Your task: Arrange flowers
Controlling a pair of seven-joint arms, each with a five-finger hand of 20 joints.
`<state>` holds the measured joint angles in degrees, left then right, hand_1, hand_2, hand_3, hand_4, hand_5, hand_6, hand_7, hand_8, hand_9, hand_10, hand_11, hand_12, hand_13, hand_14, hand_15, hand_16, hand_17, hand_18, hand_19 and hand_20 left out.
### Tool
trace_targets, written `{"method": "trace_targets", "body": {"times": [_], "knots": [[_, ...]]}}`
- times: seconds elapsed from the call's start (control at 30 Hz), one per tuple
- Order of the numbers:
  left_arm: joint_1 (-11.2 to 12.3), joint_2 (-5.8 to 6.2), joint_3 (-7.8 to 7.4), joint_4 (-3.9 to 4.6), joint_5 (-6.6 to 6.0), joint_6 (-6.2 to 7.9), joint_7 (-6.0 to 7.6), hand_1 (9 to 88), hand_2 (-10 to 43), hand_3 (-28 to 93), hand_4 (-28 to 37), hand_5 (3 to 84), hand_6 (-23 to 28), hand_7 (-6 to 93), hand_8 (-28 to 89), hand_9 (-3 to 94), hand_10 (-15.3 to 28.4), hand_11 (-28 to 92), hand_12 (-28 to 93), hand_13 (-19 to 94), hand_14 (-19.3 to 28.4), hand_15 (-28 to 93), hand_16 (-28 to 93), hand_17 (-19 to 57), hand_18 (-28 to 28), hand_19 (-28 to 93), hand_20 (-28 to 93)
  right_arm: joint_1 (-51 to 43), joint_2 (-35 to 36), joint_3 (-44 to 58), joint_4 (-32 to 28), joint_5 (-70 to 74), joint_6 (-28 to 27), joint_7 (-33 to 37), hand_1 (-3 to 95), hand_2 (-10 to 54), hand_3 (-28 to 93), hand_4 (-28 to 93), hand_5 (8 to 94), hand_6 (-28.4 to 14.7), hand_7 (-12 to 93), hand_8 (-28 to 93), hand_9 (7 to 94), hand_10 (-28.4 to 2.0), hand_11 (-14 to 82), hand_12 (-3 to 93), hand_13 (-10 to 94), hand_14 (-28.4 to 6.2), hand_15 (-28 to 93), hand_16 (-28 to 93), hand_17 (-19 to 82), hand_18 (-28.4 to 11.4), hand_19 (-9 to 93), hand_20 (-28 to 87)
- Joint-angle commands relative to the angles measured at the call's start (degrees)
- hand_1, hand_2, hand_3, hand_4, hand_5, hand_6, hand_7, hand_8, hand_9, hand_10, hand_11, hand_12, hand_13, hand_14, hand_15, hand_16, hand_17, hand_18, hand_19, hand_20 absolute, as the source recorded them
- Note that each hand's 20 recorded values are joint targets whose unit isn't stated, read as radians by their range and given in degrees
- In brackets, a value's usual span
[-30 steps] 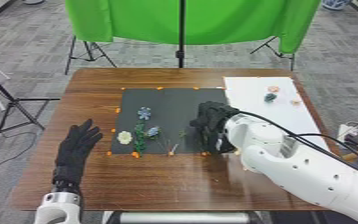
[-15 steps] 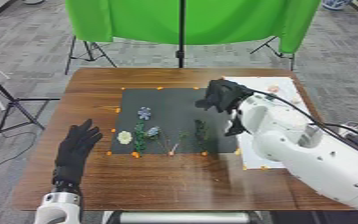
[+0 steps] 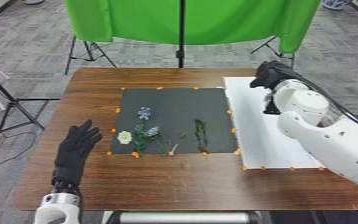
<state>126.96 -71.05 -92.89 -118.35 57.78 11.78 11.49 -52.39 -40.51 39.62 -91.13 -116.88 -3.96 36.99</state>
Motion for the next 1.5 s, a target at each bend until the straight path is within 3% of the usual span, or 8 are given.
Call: {"method": "trace_targets", "body": {"times": [0.03,0.3,0.6,0.73,0.83,0.93,1.2,1.5], "knots": [[0.9,-0.49,0.15,0.26,0.34,-0.81,-0.88,20.7,16.9,56,-28.3,36.7,8.7,2.8,-4,36.9,14.7,16,11,27,18.9,24,-2,1.2,13.8,12,16,1.4,-0.3,-2.0,7.0,-2.0,-0.9,1.3,35.8,-1.1,62,-11,53.1,-0.5,13,-7,62.8,-18.0,15.7,22.6,82,-7.1,63,34,60,-13.5,93,61],[0.7,-0.37,0.14,0.32,0.34,-1.2,-1.21,20.9,16.7,56,-28.3,36.7,8.6,2.9,-4,36.9,14.7,15,11,27,19.0,24,-2,1.1,13.9,12,16,0.7,-2.6,-3.0,12.7,0.4,-1.9,0.8,35.6,-2.9,63,-12,53.4,1.7,14,-8,62.9,-17.5,16.3,22.7,82,-6.4,64,34,60,-13.6,93,60],[0.3,-0.36,0.22,0.42,0.44,-1.44,-1.61,21.1,16.5,56,-28.3,36.8,8.7,2.9,-4,37.0,14.8,15,11,27,19.0,24,-2,1.1,13.9,12,16,-1.3,-3.7,-5.2,15.0,2.8,5.2,-2.6,38.2,-8.2,65,-13,51.4,3.3,15,-10,64.1,-16.1,18.1,22.7,84,-4.9,64,33,61,-13.2,93,60],[0.2,-0.59,0.26,0.45,0.51,-1.45,-1.47,20.8,16.5,56,-28.3,36.8,8.6,3.0,-4,37.0,14.9,15,11,27,19.0,24,-2,1.1,13.9,12,16,-1.3,-3.7,-7.9,16.3,-0.1,10.5,-4.1,43.6,-9.4,65,-17,60.1,4.3,19,-8,71.7,-13.8,21.2,22.7,86,-3.7,64,33,62,-12.6,93,60],[0.4,-0.8,0.17,0.37,0.55,-1.36,-1.42,20.5,16.5,57,-28.3,36.8,8.6,3.0,-4,37.0,14.9,15,11,27,19.0,24,-2,1.1,13.9,12,16,-1.0,-3.4,-9.1,16.3,-1.3,11.9,-4.8,56.1,-9.5,57,-18,75.5,4.0,22,4,82.9,-10.5,14.6,35.1,90,-2.2,63,33,65,-12.0,93,61],[0.5,-0.85,0.07,0.32,0.65,-1.21,-1.33,20.5,16.1,57,-28.3,36.9,8.7,2.9,-4,37.0,14.8,15,11,27,19.0,24,-2,1.1,13.9,12,16,-0.1,-2.2,-8.8,14.0,-1.8,12.2,-4.9,59.7,-9.5,56,-19,79.8,2.6,22,7,90.0,-8.3,17.2,36.7,92,-1.3,62,34,66,-11.6,93,62],[0.9,-0.65,-0.08,0.22,0.61,-1.5,-1.35,20.8,15.6,57,-28.3,36.8,8.6,2.9,-4,37.0,14.8,15,11,27,19.0,24,-2,1.0,13.9,12,16,2.9,0.8,-6.1,-1.5,3.3,16.6,-7.0,60.9,-9.5,57,-19,80.7,1.2,21,9,91.2,-7.7,16.7,37.4,93,-0.9,62,34,67,-11.0,93,61],[0.7,-0.71,-0.01,0.29,0.58,-2.15,-1.73,21.0,15.4,57,-28.3,36.8,8.6,2.8,-4,37.0,14.9,15,11,27,19.0,24,-2,1.1,13.8,12,16,5.7,-3.3,-13.8,-10.5,13.6,9.8,-14.9,60.7,-9.5,57,-18,80.9,1.1,21,10,91.4,-7.9,17.5,38.3,93,-0.9,61,35,67,-10.9,93,62]]}}
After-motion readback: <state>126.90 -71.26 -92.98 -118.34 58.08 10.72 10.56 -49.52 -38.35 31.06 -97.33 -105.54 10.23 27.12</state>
